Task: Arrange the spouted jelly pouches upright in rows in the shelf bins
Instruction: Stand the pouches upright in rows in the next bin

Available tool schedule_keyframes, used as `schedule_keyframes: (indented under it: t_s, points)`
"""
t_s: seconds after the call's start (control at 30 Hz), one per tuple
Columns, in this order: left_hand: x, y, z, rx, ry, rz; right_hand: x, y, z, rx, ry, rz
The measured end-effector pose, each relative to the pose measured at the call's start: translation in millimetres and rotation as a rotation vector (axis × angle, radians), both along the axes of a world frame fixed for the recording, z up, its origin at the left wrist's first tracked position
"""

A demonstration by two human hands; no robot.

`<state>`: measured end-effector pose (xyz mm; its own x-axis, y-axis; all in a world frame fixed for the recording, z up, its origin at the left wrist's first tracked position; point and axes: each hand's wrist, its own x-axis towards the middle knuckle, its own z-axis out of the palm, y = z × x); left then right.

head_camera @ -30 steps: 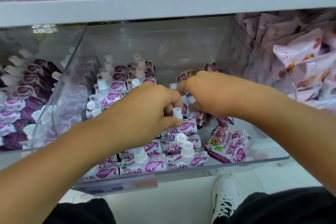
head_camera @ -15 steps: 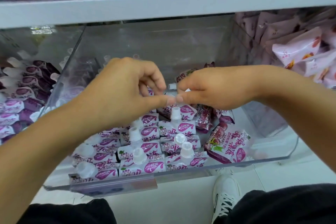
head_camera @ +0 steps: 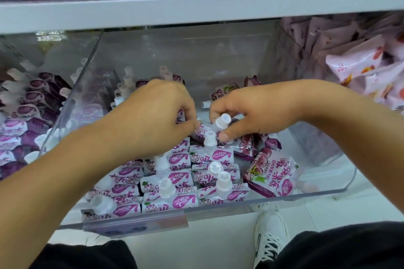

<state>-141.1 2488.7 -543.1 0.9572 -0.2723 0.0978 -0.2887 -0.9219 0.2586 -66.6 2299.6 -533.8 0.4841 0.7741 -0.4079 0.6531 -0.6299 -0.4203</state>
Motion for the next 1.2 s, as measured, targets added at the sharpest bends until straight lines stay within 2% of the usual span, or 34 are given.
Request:
schedule_keyframes:
  t_s: [0.13,0.3,0.47,0.63,0.8,0.9,1.03,1.2]
  points:
    - [0,-9,6,-0.160,0.060,0.002,2,5,-6,0.016,-0.076,-0.036]
    - [3,-17,-2,-0.020,0.096,-0.036,3,3,-4,-0.317,-0.118,-0.079]
    - [2,-8,4,-0.008,0.194,-0.114,2,0,2,-0.449,-0.184,0.013]
    - [12,-9,-9,0.025,0.016,-0.062,2,11,-8,-0.598,-0.293,0.037]
    - [13,-11,-11,-0.106,-0.003,0.067,0,14,-13,-0.653,-0.341,0.041]
    - [10,-13,-12,-0.110,-0.006,0.081,-1,15,-18,-0.687,-0.392,0.075]
    - [9,-10,-11,-0.079,0.015,0.073,4,14,-19,-0.670,-0.339,0.046]
    - [6,-2,-3,-0.116,0.017,0.074,10,5,-11,-0.493,-0.301,-0.031]
